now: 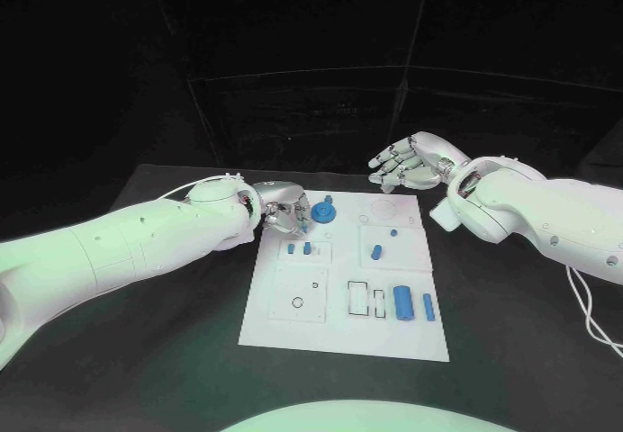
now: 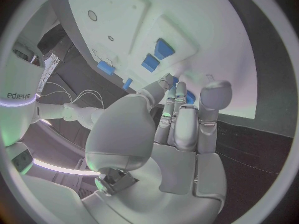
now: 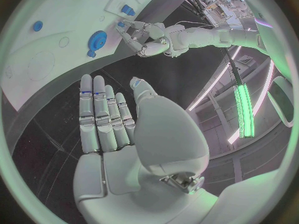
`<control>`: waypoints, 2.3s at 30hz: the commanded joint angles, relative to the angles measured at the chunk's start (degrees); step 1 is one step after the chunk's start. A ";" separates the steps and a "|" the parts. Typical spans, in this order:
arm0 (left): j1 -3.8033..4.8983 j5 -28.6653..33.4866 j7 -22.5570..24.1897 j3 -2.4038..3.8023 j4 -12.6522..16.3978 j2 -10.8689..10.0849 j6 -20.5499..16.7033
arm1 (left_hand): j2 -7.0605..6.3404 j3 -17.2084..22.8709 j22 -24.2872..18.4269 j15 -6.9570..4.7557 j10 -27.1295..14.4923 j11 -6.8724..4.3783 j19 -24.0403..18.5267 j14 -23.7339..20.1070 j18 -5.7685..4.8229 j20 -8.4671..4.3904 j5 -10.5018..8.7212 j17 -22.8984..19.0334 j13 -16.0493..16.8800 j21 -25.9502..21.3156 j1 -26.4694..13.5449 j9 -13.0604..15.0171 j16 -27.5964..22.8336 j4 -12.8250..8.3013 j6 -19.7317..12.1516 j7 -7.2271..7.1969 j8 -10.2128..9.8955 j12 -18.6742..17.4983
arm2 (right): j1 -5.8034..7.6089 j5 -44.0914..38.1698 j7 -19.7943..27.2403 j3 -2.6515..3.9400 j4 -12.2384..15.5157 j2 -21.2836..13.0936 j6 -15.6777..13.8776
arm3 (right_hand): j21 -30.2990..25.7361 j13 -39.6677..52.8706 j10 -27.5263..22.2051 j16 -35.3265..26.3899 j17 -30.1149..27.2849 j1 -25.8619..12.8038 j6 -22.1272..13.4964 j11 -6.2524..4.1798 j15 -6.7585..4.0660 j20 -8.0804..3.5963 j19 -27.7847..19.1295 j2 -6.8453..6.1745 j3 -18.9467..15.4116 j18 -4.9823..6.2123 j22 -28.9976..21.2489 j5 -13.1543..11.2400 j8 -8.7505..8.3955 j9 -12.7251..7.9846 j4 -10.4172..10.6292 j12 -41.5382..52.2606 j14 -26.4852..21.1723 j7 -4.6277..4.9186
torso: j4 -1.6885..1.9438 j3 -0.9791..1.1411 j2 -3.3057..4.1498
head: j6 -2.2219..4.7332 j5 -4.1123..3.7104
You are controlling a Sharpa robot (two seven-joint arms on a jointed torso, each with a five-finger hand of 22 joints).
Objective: Assemble the parts on the task board
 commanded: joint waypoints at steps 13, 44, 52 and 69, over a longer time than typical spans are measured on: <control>0.08 0.30 -1.05 -0.05 -0.13 0.17 1.58 | -1.40 -0.26 0.55 0.07 -0.13 0.55 0.22 0.47 -0.79 0.16 -0.26 -0.65 -0.16 0.64 -0.85 -0.19 -0.04 -0.16 -0.69 0.51 -1.73 -1.84 | 0.11 0.12 0.53 0.04 0.01 0.09 0.19 | -0.45 -0.07 -0.27 -0.13 -0.34 0.45 -0.38 -0.01 0.08 0.20 -0.23 0.18 0.30 0.46 -0.15 0.16 0.42 -0.04 -0.25 0.32 -0.32 1.73 | -0.03 0.00 0.00 | -0.21 0.07; 0.43 9.55 1.63 0.24 2.49 -5.02 -4.82 | -2.05 -2.08 -1.51 1.42 -4.84 2.27 -0.82 0.03 -0.34 1.37 -0.21 -2.46 -0.06 -1.41 -0.41 0.09 -0.20 -0.43 -3.84 1.97 -6.20 -6.64 | 0.10 -15.70 -6.02 0.02 -1.09 -1.41 5.60 | 5.06 -0.20 3.93 3.73 -0.06 4.80 7.64 -2.82 -3.73 -3.41 5.97 -0.73 4.67 0.61 3.15 -4.34 2.55 0.14 -4.70 -0.31 9.01 -1.55 | 0.14 -0.07 -0.19 | 0.10 -0.58; 0.84 48.02 14.77 0.27 4.58 -8.63 -7.25 | 0.00 -0.64 -14.91 1.92 -3.60 2.65 -7.97 -6.75 1.94 2.01 -0.16 -18.99 -0.11 -14.50 -1.31 -0.12 -8.83 0.73 -2.08 2.70 -5.79 -5.90 | -0.67 -33.82 -8.83 -0.02 0.03 -2.74 7.24 | 16.24 -0.08 9.14 12.30 5.81 2.81 12.94 -4.91 -5.80 -6.08 7.75 -2.85 10.53 0.51 11.78 -6.30 -2.05 -0.32 -6.32 -5.00 15.47 -3.12 | -0.02 0.01 -0.03 | 0.89 -1.97; 0.76 75.73 25.94 0.07 9.51 -11.48 -0.61 | 0.67 -0.94 -17.06 1.84 -1.97 2.25 -10.82 -12.99 2.11 2.23 -0.14 -31.77 0.25 -18.14 -2.32 -0.01 -16.03 1.50 -1.46 2.37 -5.33 -3.60 | -4.63 -48.77 -11.13 -0.04 3.25 -3.89 5.63 | 31.33 -0.13 7.03 28.34 15.28 -1.10 13.55 -4.10 -5.69 -5.59 8.24 -5.82 16.83 -0.39 25.94 -8.75 -8.22 -0.20 -7.54 -9.79 14.61 -2.80 | 0.12 -0.04 0.04 | 1.67 -4.13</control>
